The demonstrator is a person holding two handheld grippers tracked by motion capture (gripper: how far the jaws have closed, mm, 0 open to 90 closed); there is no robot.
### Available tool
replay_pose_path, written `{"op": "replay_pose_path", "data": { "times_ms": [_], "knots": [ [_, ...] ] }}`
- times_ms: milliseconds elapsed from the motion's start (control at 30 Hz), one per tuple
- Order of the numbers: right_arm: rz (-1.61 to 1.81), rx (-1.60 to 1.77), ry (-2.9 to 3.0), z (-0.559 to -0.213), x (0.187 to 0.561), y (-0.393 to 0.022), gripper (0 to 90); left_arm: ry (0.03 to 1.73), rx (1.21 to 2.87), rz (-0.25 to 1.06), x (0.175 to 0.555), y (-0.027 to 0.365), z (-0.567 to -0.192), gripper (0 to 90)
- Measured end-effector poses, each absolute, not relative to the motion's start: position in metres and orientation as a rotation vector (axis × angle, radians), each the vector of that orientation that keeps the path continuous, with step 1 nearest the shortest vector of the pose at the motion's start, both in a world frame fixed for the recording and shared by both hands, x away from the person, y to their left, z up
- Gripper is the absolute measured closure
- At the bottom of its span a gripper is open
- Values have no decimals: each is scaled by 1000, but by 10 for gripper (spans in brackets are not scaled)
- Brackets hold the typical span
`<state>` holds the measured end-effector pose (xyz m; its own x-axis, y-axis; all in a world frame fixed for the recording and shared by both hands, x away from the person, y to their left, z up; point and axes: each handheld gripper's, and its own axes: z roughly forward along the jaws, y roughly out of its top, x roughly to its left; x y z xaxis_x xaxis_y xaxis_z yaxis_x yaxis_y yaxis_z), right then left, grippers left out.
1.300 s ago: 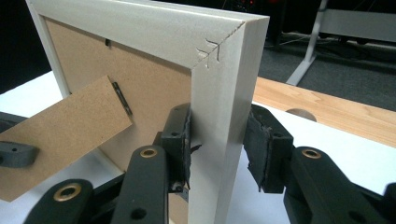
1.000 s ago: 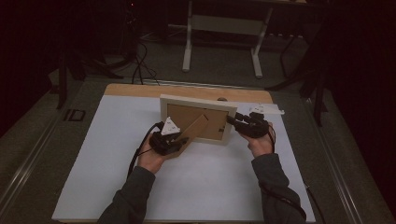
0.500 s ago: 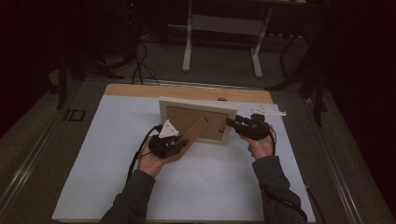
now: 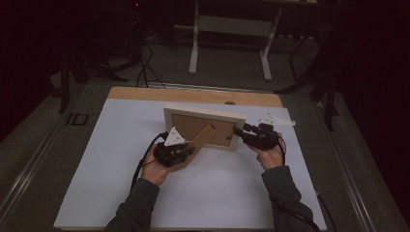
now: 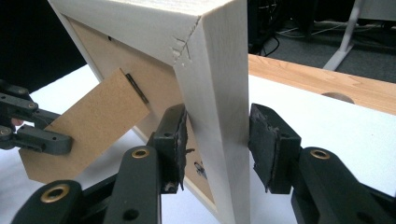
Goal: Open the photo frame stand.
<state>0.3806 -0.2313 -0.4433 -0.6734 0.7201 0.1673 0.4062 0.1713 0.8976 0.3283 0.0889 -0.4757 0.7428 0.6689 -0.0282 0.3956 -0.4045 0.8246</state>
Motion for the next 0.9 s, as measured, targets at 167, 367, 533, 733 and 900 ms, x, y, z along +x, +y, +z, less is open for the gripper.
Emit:
{"op": "replay_pose_path", "data": {
  "times_ms": [167,367,533,733,900],
  "knots": [
    [1502,1061,2160,-444,377,-231,583,798,2048,383,326,90,-476,775],
    [1484,1018,2163,-444,370,-229,595,795,2051,376,325,92,-478,778],
    [1481,988,2166,-445,366,-229,595,784,2055,362,322,94,-481,786],
    [1457,941,2179,-445,358,-228,594,778,2056,350,319,94,-484,796],
    [1453,924,2172,-446,354,-227,592,790,2057,352,321,94,-487,795]
  ]
}}
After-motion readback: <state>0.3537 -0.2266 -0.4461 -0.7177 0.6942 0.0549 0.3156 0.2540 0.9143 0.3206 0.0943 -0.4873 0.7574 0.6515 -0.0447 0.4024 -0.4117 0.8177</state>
